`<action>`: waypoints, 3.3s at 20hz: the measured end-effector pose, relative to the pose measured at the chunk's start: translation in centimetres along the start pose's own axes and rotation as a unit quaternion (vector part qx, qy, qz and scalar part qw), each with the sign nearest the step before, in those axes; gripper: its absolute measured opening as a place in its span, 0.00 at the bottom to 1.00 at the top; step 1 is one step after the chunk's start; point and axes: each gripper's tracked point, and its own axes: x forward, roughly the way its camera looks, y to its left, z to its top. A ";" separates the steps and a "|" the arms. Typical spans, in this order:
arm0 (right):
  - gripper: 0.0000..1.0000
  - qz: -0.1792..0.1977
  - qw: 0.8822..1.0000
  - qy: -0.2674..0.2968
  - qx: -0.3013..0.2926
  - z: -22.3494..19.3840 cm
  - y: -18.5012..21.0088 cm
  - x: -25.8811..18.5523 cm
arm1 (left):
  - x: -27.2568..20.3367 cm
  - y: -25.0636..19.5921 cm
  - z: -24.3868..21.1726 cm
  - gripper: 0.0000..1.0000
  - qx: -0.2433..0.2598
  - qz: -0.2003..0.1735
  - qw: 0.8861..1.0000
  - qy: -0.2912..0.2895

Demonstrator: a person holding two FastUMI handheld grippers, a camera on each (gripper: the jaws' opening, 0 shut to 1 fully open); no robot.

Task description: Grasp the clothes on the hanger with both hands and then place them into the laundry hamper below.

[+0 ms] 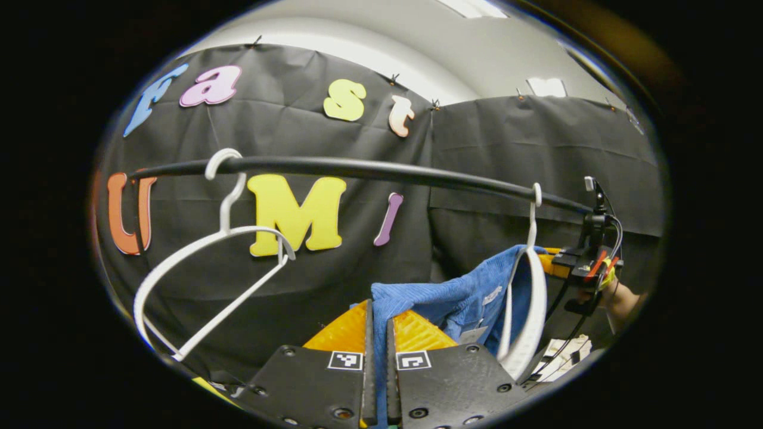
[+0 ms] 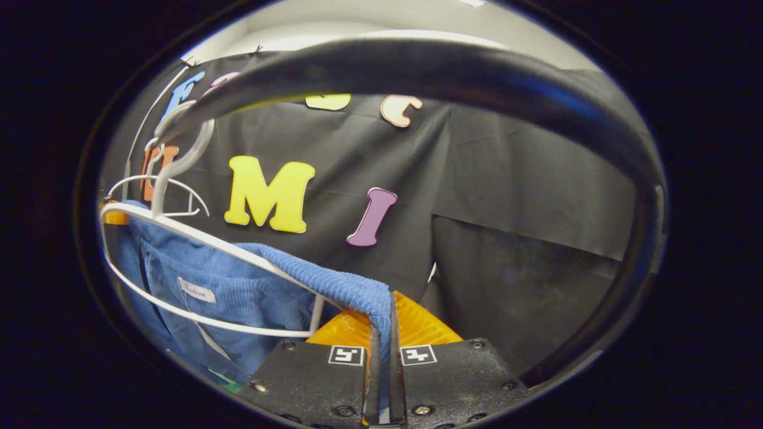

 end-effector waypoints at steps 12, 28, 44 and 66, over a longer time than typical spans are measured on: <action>0.09 -0.017 0.999 0.012 -0.030 -2.2 0.3 -0.5 | 1.0 -2.6 -2.5 0.06 -0.020 -0.081 0.996 -0.011; 0.09 -0.011 0.995 0.093 -0.020 -8.5 2.2 -1.3 | -0.6 -2.6 -12.7 0.07 -0.098 -0.048 0.991 0.076; 0.09 0.023 0.983 0.177 0.035 -13.0 4.5 -2.6 | -3.7 -5.2 -20.0 0.05 -0.262 -0.017 0.957 0.122; 0.09 0.282 0.846 0.399 0.214 -27.1 27.6 -13.1 | -11.5 -7.1 -29.4 0.03 -0.307 0.086 0.924 0.212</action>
